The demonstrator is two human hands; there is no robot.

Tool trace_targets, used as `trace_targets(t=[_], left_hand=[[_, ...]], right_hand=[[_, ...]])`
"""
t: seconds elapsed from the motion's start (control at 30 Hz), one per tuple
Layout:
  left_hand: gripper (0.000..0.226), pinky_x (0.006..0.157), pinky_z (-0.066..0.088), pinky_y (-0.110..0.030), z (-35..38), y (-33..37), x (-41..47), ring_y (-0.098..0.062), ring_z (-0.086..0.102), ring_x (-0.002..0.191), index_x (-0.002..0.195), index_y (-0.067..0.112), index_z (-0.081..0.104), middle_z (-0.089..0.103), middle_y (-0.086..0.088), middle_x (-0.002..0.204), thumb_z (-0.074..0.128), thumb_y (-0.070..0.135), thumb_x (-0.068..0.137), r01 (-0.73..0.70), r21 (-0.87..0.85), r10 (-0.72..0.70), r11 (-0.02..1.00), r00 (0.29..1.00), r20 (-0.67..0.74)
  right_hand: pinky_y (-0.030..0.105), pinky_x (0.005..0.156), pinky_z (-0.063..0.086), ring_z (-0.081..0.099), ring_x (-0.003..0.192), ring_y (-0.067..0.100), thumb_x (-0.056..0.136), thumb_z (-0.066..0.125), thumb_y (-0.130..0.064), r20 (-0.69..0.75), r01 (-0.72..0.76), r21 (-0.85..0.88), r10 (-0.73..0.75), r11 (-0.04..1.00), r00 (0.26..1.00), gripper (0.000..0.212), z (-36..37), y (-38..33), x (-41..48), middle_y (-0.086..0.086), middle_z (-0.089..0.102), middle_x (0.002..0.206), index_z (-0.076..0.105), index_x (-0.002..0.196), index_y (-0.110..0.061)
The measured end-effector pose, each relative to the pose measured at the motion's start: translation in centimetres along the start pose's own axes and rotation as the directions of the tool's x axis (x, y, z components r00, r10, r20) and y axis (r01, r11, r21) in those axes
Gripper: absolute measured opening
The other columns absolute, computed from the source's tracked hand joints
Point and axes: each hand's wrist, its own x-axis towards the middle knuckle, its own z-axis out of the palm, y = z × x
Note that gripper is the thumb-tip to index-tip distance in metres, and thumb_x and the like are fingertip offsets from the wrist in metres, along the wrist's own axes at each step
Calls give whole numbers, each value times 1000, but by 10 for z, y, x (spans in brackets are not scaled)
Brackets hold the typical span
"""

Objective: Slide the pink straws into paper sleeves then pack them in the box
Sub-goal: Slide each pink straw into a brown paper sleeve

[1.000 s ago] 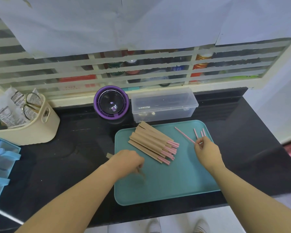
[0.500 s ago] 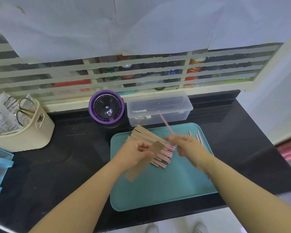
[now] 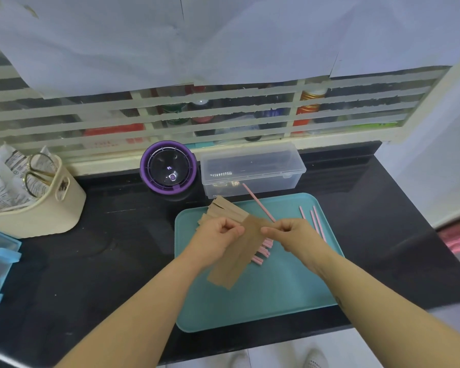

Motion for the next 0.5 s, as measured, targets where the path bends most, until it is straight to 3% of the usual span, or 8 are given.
trace_targets(t=[0.1, 0.17, 0.3, 0.37, 0.43, 0.5], left_hand=[[12, 70, 47, -22, -3, -5, 2, -10, 59, 75, 79, 21, 63, 66, 3, 83, 63, 20, 90, 16, -50, -22, 999, 994, -110], [9, 81, 50, -35, -5, -5, 2, -18, 61, 82, 79, 20, 66, 69, -4, 89, 65, 21, 88, 33, -95, -45, 995, 991, -129], [9, 85, 50, -42, -3, -3, 0, -21, 62, 80, 78, 16, 67, 70, -6, 85, 69, 20, 85, 67, -198, -90, 978, 990, -110], [7, 80, 50, -40, 0, 0, 0, -20, 61, 75, 79, 12, 66, 69, -4, 79, 68, 15, 85, 85, -278, -116, 957, 989, -96], [6, 73, 49, -33, 1, 4, -2, -17, 60, 71, 81, 11, 64, 67, -3, 77, 67, 9, 85, 100, -344, -134, 933, 988, -75], [8, 68, 49, -26, 1, 9, -3, -16, 59, 72, 84, 13, 64, 67, -3, 79, 65, 5, 86, 109, -383, -140, 917, 989, -55]], right_hand=[[12, 40, 26, 32, 38, 5, 82, 72, -22, -92, -65, -53, 60, 996, 994, 25, -9, 19, 1, -7, 43, 49, 61, 62, -12], [13, 36, 21, 22, 36, 5, 82, 73, -21, -166, -100, -63, 89, 993, 982, 32, -17, 35, 2, -5, 33, 47, 52, 62, -9], [17, 42, 27, 29, 38, 5, 79, 75, -17, -279, -127, -133, 86, 983, 957, 39, -23, 58, 3, -12, 36, 38, 47, 52, -12], [21, 47, 30, 38, 46, 9, 76, 78, -17, -319, -135, -172, 75, 976, 945, 34, -25, 65, 2, -10, 47, 47, 52, 55, -11], [23, 53, 37, 49, 59, 14, 75, 79, -22, -334, -140, -207, 65, 968, 940, 21, -28, 66, 2, -3, 56, 64, 63, 71, -9], [24, 61, 39, 54, 71, 16, 76, 77, -29, -375, -126, -238, 29, 963, 927, 23, -31, 62, 0, 2, 60, 77, 67, 88, -12]])
